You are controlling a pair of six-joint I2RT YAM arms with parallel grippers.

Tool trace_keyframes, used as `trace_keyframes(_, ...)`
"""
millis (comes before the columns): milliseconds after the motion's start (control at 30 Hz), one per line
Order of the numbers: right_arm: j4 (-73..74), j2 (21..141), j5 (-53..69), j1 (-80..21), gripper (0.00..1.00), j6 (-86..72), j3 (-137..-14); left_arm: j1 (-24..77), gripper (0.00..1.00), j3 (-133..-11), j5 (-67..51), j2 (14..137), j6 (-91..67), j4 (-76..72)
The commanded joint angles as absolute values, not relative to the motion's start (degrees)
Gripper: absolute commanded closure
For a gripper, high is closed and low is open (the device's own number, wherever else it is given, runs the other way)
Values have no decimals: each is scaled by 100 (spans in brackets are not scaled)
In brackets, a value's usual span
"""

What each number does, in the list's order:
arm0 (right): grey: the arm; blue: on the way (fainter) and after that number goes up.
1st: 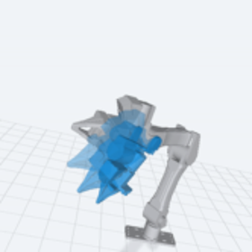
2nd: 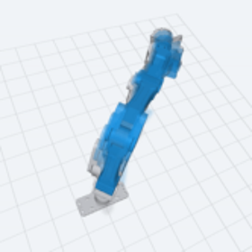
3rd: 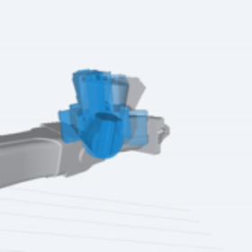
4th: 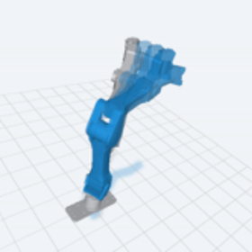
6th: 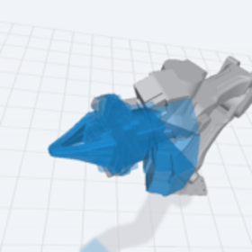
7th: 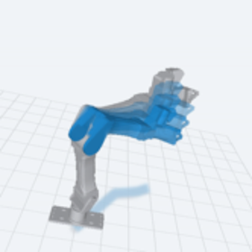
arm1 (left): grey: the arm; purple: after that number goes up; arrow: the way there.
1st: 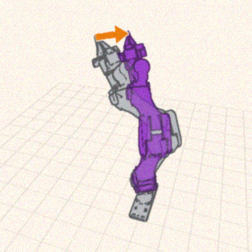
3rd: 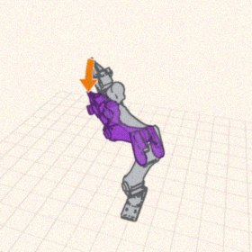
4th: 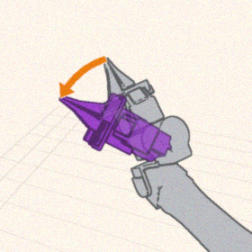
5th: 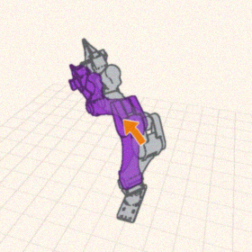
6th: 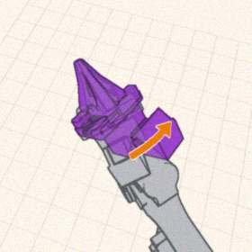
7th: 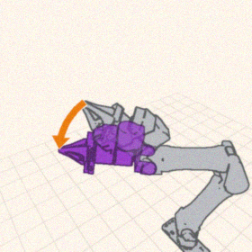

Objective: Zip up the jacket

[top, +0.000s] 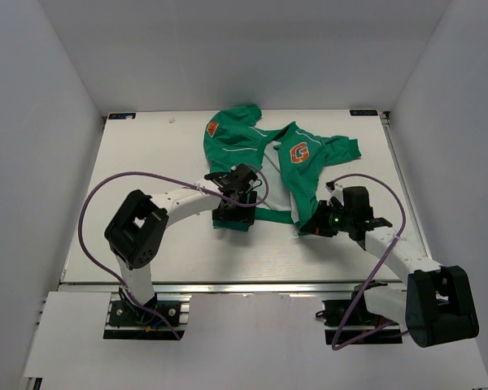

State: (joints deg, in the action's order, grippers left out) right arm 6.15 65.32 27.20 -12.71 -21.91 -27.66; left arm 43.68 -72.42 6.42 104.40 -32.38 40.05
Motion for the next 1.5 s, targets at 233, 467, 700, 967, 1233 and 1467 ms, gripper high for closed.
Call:
trace_keyframes(233,668,6469,2646,-1239,100,-2101,-2900,4403,16,-7233,826,10582,-3305,3973)
trace_keyframes(467,694,6486,2575,-1239,100,-2092,-2909,4395,19,-7216,879,10863,-3331,3999)
trace_keyframes(700,703,6495,2575,-1239,100,-2083,-2892,4395,35,-7181,686,11021,-3349,3876)
trace_keyframes(967,712,6469,2566,-1231,100,-2074,-2883,4395,72,-7110,580,11039,-3322,3762)
trace_keyframes(1233,694,6487,2663,-1239,100,-2030,-2900,4403,100,-7005,256,10829,-3103,3437)
trace_keyframes(1467,422,6399,3373,-1239,100,-1863,-2953,4395,100,-6497,-350,9775,-2883,2515)
